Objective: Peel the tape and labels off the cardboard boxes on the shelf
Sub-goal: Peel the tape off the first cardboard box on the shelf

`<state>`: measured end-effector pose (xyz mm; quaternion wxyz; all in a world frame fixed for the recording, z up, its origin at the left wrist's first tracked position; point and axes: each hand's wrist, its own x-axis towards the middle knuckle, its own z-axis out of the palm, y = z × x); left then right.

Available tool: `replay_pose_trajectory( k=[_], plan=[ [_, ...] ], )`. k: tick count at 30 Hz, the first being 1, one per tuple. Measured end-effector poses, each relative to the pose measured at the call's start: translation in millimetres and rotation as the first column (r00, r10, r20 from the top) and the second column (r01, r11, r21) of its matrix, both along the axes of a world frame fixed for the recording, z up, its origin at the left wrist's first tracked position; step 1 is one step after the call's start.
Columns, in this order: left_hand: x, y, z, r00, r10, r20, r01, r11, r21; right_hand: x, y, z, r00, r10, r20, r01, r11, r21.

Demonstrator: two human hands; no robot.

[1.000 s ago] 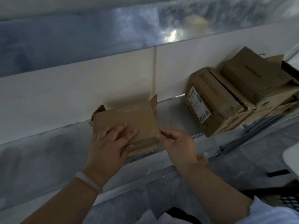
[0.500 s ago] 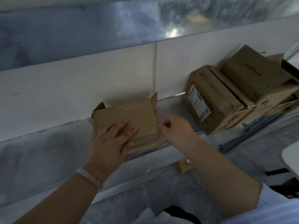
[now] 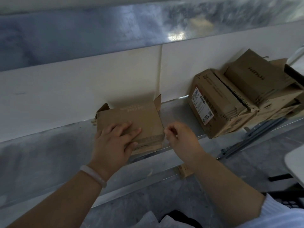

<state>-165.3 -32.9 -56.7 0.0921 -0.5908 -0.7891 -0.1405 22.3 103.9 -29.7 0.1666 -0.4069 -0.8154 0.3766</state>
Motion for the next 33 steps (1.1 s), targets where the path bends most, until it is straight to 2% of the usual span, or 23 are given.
replay_pose_trajectory(
  k=[3,8,13,16,21,30,33],
  plan=[
    [1,0,0,1.000,0.000,-0.013,0.000,1.000,0.015,-2,2,6,1.000,-0.026,0.018,0.027,0.999,-0.028],
    [1,-1,-1,1.000,-0.006,-0.028,0.007,0.999,0.040,-7,5,14,0.993,-0.058,0.100,0.055,0.998,0.034],
    [2,-1,-1,0.999,0.005,-0.044,-0.004,1.000,0.031,-18,9,23,0.951,0.025,0.309,-0.066,0.990,0.124],
    [2,-1,-2,0.999,0.013,-0.033,-0.012,1.000,0.020,-24,11,19,0.931,0.078,0.357,-0.140,0.978,0.153],
    [3,0,-1,0.999,0.033,-0.022,-0.033,0.999,-0.007,-21,15,10,0.939,0.118,0.324,-0.161,0.981,0.111],
    [3,1,1,1.000,0.024,-0.002,-0.024,0.999,-0.039,-5,11,-6,0.983,0.164,0.087,-0.173,0.979,0.112],
    [0,3,1,1.000,0.011,0.010,-0.011,0.999,-0.040,-2,12,-9,0.994,0.107,0.011,-0.108,0.993,0.046]
  ],
)
